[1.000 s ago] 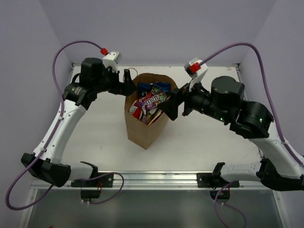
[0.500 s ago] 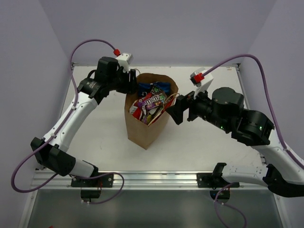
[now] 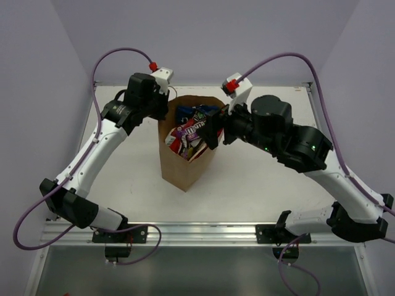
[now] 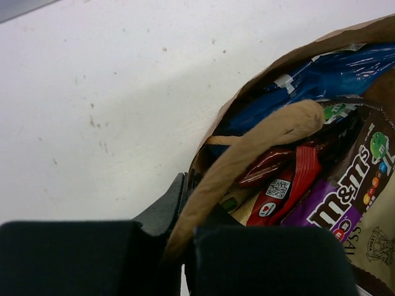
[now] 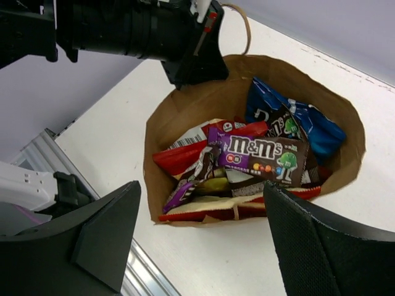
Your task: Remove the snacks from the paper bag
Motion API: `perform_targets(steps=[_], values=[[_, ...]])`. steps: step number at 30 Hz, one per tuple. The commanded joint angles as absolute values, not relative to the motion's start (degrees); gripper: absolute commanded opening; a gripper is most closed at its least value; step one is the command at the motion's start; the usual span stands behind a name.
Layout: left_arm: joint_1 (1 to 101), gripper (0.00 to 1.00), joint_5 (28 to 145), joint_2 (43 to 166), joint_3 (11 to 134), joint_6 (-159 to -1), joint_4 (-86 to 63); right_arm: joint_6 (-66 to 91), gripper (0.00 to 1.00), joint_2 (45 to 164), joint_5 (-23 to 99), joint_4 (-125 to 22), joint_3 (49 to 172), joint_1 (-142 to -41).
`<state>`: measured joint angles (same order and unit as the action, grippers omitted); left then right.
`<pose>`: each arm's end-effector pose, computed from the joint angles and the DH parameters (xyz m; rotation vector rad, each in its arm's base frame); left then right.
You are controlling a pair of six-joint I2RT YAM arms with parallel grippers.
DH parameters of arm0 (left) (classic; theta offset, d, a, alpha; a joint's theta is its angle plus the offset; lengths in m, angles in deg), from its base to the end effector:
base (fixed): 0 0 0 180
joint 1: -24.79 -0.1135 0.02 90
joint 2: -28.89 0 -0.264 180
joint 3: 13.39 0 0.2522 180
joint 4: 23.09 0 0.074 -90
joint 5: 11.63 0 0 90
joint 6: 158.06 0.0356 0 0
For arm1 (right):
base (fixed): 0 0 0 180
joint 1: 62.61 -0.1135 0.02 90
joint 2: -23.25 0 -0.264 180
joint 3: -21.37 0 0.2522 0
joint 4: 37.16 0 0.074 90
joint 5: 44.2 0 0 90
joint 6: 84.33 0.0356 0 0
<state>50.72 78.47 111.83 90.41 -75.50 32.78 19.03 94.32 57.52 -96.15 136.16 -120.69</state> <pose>0.2815 -0.1369 0.4024 0.3546 2.1724 -0.3308 0.1233 0.1843 0.5089 -0.5794 1.7960 0.6820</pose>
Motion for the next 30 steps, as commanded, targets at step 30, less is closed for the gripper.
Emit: perform_targets(steps=[30], values=[[50.5, 0.0, 66.4, 100.4, 85.5, -60.7, 20.9, 32.5, 0.61, 116.6, 36.7, -65.5, 123.6, -116.5]])
